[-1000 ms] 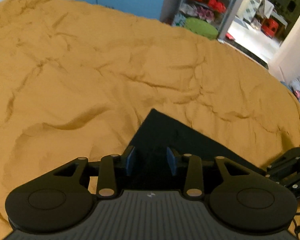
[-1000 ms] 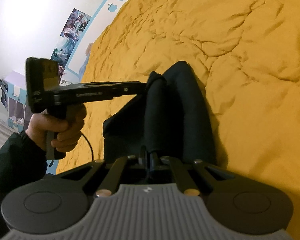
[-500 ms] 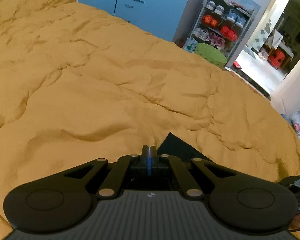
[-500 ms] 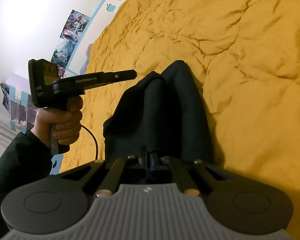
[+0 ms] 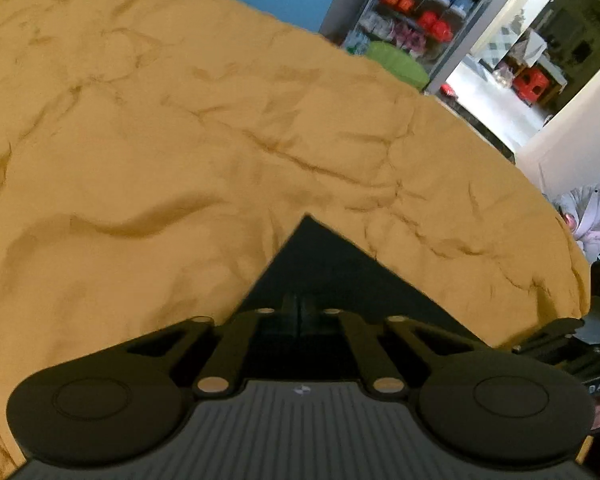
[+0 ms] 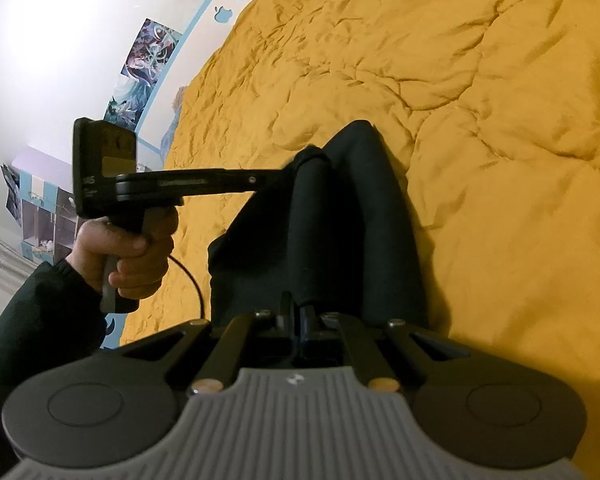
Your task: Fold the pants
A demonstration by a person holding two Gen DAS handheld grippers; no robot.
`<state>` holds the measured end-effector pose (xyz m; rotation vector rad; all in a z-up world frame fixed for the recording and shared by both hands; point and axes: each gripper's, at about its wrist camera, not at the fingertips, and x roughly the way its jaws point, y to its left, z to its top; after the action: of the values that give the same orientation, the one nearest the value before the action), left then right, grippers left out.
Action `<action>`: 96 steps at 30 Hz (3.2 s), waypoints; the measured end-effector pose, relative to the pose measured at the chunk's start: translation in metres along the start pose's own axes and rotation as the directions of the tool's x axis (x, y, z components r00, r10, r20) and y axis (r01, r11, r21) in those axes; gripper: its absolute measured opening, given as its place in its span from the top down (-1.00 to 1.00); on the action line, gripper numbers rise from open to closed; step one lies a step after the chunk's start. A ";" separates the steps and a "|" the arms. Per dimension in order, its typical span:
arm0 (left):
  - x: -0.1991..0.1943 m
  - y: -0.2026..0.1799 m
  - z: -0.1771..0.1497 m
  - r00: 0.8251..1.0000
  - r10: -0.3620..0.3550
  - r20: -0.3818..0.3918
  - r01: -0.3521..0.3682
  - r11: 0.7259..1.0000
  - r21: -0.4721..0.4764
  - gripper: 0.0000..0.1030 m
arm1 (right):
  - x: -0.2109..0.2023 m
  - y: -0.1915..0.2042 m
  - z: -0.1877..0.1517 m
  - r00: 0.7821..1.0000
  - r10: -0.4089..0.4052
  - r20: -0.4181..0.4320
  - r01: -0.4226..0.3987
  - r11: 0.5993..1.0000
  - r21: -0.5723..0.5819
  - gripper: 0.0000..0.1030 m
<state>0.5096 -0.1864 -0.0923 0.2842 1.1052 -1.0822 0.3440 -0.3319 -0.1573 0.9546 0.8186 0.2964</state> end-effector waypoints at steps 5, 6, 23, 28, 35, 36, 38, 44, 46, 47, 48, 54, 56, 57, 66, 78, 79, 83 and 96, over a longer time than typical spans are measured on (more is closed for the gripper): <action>-0.012 0.015 0.005 0.995 -0.050 0.083 0.060 0.991 -0.117 1.00 | -0.007 -0.001 0.001 0.999 0.036 0.004 -0.036 0.999 0.010 1.00; -0.010 0.017 0.006 0.995 -0.053 0.084 0.064 0.989 -0.136 1.00 | -0.010 -0.001 0.001 0.999 0.055 0.005 -0.055 0.998 0.010 1.00; -0.063 0.039 -0.030 0.958 0.090 0.273 -0.011 0.960 -0.279 0.42 | -0.027 0.002 -0.003 0.998 -0.024 0.052 0.028 0.998 -0.063 0.78; -0.077 0.024 -0.059 0.970 0.101 0.222 -0.066 0.985 -0.157 0.18 | -0.022 0.020 -0.023 0.999 0.032 0.018 -0.030 0.995 -0.097 0.65; -0.072 0.001 -0.094 0.964 0.206 0.167 -0.212 0.977 0.021 0.18 | 0.014 0.035 -0.049 0.991 0.064 -0.114 -0.074 0.993 -0.089 0.58; -0.072 0.001 -0.100 0.963 0.211 0.170 -0.220 0.975 0.031 0.18 | 0.020 0.035 -0.051 0.990 0.070 -0.120 -0.080 0.994 -0.074 0.55; -0.073 0.002 -0.103 0.961 0.215 0.171 -0.225 0.974 0.040 0.18 | 0.030 0.034 -0.055 0.990 0.071 -0.119 -0.077 0.996 -0.044 0.46; -0.071 0.006 -0.105 0.954 0.243 0.178 -0.257 0.965 0.061 0.18 | 0.050 0.039 -0.050 0.997 0.059 -0.046 -0.060 0.998 -0.016 0.50; -0.067 0.008 -0.105 0.953 0.250 0.171 -0.265 0.962 0.071 0.18 | 0.059 0.041 -0.049 0.998 0.053 -0.034 -0.054 0.998 -0.026 0.63; -0.065 0.009 -0.106 0.953 0.255 0.165 -0.270 0.960 0.079 0.18 | 0.063 0.043 -0.050 0.998 0.052 -0.040 -0.053 0.998 -0.033 0.90; -0.064 0.009 -0.106 0.953 0.258 0.158 -0.273 0.958 0.086 0.19 | 0.067 0.044 -0.051 0.997 0.054 -0.051 -0.056 0.998 -0.042 1.00; -0.059 0.019 -0.101 0.953 0.267 0.145 -0.281 0.956 0.086 0.97 | 0.057 0.047 -0.047 0.985 0.143 -0.101 -0.147 0.989 -0.027 1.00; -0.065 0.023 -0.097 0.959 0.241 0.152 -0.253 0.965 0.066 0.97 | 0.048 0.046 -0.041 0.974 0.201 -0.105 -0.202 0.979 0.005 1.00; -0.070 0.026 -0.094 0.961 0.221 0.166 -0.231 0.972 0.048 0.97 | 0.042 0.046 -0.037 0.966 0.234 -0.109 -0.234 0.972 0.016 1.00; -0.088 0.060 -0.096 0.907 0.347 0.238 -0.320 0.936 -0.144 1.00 | 0.058 0.033 -0.042 0.963 0.127 -0.239 -0.128 0.992 0.011 1.00; -0.096 0.020 -0.140 0.929 0.251 0.271 -0.272 0.961 0.042 0.62 | 0.083 0.058 -0.065 0.968 0.156 -0.199 -0.167 0.985 -0.038 0.27; -0.092 0.021 -0.140 0.929 0.253 0.270 -0.276 0.960 0.049 0.62 | 0.088 0.061 -0.066 0.970 0.155 -0.189 -0.165 0.986 -0.036 0.27; -0.083 0.021 -0.132 0.929 0.263 0.262 -0.288 0.955 0.064 0.62 | 0.093 0.067 -0.070 0.976 0.163 -0.141 -0.173 0.983 -0.060 0.45; -0.087 0.016 -0.138 0.945 0.242 0.219 -0.275 0.952 0.134 0.58 | 0.082 0.077 -0.073 0.983 0.176 -0.051 -0.181 0.976 -0.117 0.68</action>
<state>0.4406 -0.0382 -0.0907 0.4291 0.7754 -0.9429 0.3545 -0.1980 -0.1577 0.9112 0.7439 0.5171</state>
